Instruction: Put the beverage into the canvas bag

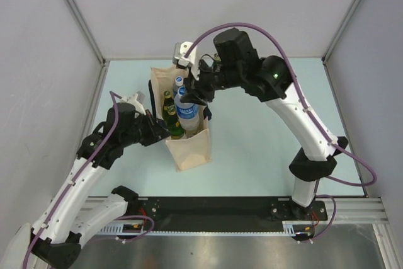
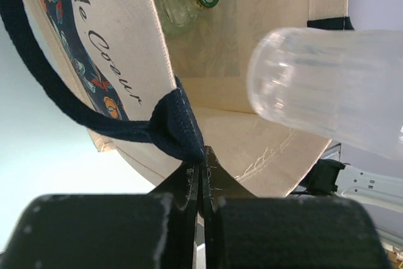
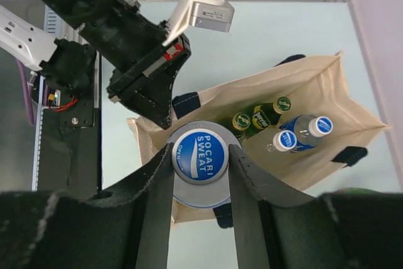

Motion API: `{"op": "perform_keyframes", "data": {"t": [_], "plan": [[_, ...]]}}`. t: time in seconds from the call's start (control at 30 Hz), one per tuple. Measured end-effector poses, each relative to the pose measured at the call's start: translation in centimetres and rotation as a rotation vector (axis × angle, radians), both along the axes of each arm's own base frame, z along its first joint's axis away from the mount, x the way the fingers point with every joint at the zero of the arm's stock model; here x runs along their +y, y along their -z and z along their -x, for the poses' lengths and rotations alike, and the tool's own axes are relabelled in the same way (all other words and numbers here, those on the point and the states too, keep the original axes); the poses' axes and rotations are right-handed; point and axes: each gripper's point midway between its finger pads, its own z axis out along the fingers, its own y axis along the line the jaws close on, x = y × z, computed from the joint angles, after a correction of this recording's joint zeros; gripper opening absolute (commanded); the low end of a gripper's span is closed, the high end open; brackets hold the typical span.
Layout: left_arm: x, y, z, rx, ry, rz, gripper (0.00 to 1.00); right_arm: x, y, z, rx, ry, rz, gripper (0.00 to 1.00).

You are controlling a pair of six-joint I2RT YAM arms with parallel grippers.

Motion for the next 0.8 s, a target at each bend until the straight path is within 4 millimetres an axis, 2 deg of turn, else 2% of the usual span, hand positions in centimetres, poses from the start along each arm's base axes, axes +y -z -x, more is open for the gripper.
{"op": "perform_keyframes", "data": {"t": [0.27, 0.67, 0.73, 0.8], "plan": [[0.4, 0.2, 0.6, -0.010, -0.001, 0.000, 0.00, 3.3, 4.8, -1.5, 0.107, -0.021, 0.072, 0.00], [0.6, 0.1, 0.9, -0.036, 0.009, 0.003, 0.00, 6.8, 10.0, -2.2, 0.195, -0.057, 0.125, 0.00], [0.7, 0.1, 1.0, -0.037, 0.005, 0.002, 0.00, 7.2, 11.6, -2.4, 0.200, -0.068, 0.140, 0.00], [0.8, 0.1, 1.2, -0.038, 0.004, 0.002, 0.00, 7.1, 14.4, -2.6, 0.207, -0.083, 0.166, 0.00]]}}
